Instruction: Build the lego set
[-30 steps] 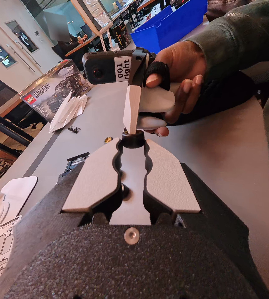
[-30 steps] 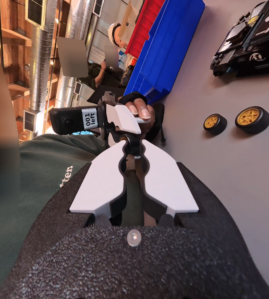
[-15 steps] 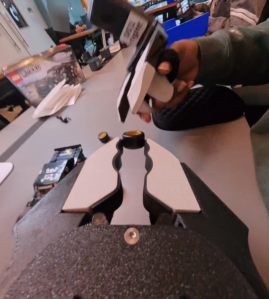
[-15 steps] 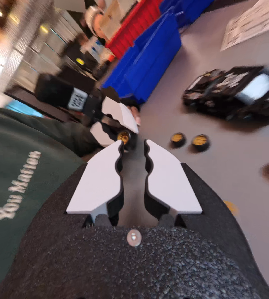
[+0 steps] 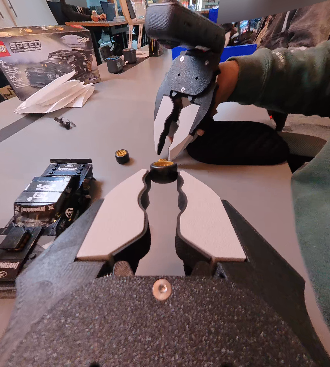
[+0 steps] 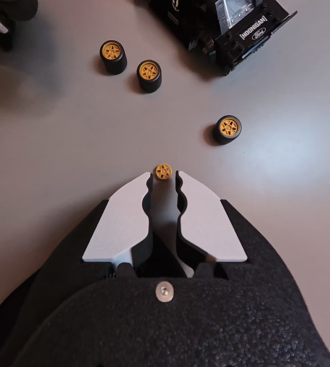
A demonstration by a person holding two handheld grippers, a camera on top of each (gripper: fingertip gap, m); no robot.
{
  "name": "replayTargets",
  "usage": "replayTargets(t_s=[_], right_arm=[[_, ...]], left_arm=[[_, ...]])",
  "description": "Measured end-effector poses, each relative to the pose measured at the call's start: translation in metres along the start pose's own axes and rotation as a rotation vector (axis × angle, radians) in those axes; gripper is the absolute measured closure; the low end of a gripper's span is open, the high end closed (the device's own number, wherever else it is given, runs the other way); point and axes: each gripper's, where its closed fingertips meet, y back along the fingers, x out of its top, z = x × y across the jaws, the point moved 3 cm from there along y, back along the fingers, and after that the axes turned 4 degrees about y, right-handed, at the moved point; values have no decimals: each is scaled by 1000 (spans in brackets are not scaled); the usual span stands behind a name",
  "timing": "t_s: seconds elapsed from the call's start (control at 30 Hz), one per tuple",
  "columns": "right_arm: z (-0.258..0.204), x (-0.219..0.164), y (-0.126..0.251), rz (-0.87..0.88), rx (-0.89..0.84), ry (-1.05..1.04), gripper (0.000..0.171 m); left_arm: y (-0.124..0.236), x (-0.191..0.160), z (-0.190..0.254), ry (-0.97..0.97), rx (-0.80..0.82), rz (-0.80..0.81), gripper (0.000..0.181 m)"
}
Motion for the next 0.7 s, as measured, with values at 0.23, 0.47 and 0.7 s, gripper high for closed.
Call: replayTargets(t_s=[0.23,0.47,0.7], right_arm=[[-2,0,-7,-41,25,22,155],[-25,72,39,170,120,145,156],[-66,136,45,178,258,357,156]], left_arm=[[3,3,-5,62,-29,56,156],[3,7,-3,87,-60,105,156],[8,20,4,71,-92,237,156]])
